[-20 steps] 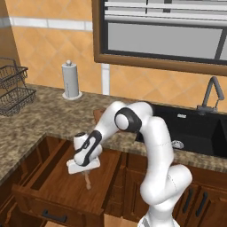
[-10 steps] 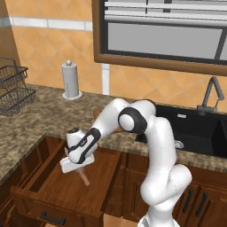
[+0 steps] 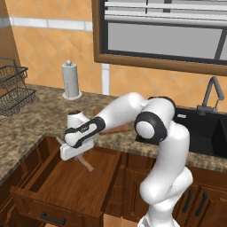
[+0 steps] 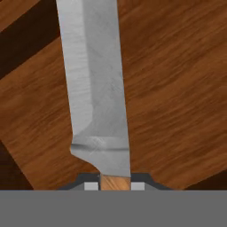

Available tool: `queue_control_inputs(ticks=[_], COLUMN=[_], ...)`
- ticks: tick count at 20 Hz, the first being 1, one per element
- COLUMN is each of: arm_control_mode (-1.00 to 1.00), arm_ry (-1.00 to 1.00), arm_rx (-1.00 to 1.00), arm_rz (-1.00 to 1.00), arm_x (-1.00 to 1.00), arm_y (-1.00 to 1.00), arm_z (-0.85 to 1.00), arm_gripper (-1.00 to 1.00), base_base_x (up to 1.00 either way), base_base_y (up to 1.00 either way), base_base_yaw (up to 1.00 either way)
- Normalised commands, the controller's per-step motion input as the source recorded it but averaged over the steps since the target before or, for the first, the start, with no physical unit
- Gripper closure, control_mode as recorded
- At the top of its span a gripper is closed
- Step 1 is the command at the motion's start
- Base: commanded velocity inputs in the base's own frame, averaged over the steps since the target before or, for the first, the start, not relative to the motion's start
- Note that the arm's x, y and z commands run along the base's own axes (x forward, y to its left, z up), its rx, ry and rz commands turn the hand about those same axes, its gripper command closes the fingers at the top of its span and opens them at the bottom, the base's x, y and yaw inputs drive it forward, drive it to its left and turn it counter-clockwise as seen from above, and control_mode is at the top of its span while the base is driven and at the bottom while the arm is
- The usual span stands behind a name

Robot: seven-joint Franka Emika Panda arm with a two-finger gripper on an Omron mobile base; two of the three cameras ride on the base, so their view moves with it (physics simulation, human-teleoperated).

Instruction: Pick up the knife from the drawer and place it on the cutting board. Then place the meat from the plate to the cutting board.

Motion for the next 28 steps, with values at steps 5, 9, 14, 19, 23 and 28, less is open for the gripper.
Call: queue_control_inputs(ticks=[5, 9, 14, 19, 23, 28], arm_control_mode=[-1.00, -1.00, -1.00, -1.00, -1.00, -1.00], arm_ry=[0.02, 0.00, -0.02, 0.06, 0.00, 0.00], arm_rx=[0.00, 0.00, 0.00, 0.00, -0.01, 0.00], arm_rz=[-0.16, -0.34, -0.39, -0.18, -0.02, -0.03], arm_x=[0.06, 0.36, 0.60, 0.53, 0.35, 0.67], arm_y=[-0.72, -0.95, -0.68, -0.32, -0.09, -0.26], arm_z=[0.68, 0.48, 0.72, 0.10, -0.01, 0.00], arm_gripper=[1.00, 1.00, 1.00, 1.00, 1.00, 1.00], base_base_x=[0.00, 0.00, 0.00, 0.00, 0.00, 0.00], base_base_y=[0.00, 0.00, 0.00, 0.00, 0.00, 0.00], base_base_yaw=[0.00, 0.00, 0.00, 0.00, 0.00, 0.00])
